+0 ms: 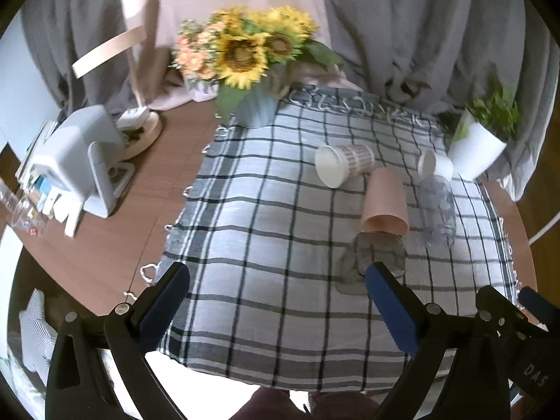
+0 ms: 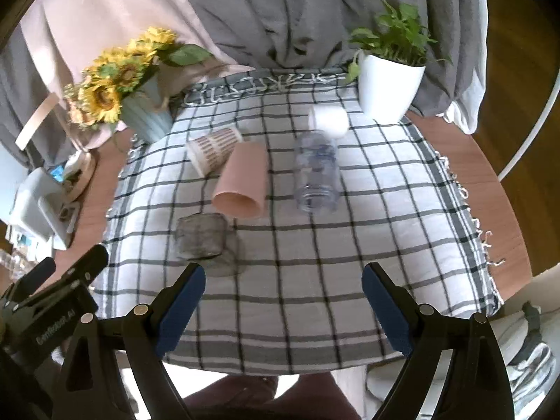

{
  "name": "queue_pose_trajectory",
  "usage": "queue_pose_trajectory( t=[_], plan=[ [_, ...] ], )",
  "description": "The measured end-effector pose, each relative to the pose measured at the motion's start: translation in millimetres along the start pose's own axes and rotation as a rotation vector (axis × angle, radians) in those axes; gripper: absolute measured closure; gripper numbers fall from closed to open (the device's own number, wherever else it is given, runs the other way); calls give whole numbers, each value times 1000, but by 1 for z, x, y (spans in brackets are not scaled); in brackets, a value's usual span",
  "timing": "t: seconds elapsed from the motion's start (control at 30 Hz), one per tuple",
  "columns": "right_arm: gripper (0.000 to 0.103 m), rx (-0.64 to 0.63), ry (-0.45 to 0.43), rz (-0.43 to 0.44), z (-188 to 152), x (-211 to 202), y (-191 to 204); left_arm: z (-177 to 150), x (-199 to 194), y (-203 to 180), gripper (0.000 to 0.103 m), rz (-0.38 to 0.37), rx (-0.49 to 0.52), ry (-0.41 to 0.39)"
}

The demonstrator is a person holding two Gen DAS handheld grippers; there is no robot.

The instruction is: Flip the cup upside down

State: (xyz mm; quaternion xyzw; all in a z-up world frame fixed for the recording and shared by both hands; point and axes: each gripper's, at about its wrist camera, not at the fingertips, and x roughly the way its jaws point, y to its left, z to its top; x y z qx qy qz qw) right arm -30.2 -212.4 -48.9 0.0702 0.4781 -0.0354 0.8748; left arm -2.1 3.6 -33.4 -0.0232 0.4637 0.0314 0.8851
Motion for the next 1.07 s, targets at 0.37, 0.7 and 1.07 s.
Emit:
queue_pose_trajectory(
  t=[0.37, 0.7, 1.07],
  plan=[
    [7, 12, -43, -9, -7, -15, 18, 3, -6, 19, 1, -15, 5, -15],
    [7, 24, -73, -29, -7, -23, 25, 8, -16, 18, 0, -27, 29, -70],
    [7, 27, -55, -31, -4, -19, 21, 9, -12, 18, 0, -37, 36, -60]
  ],
)
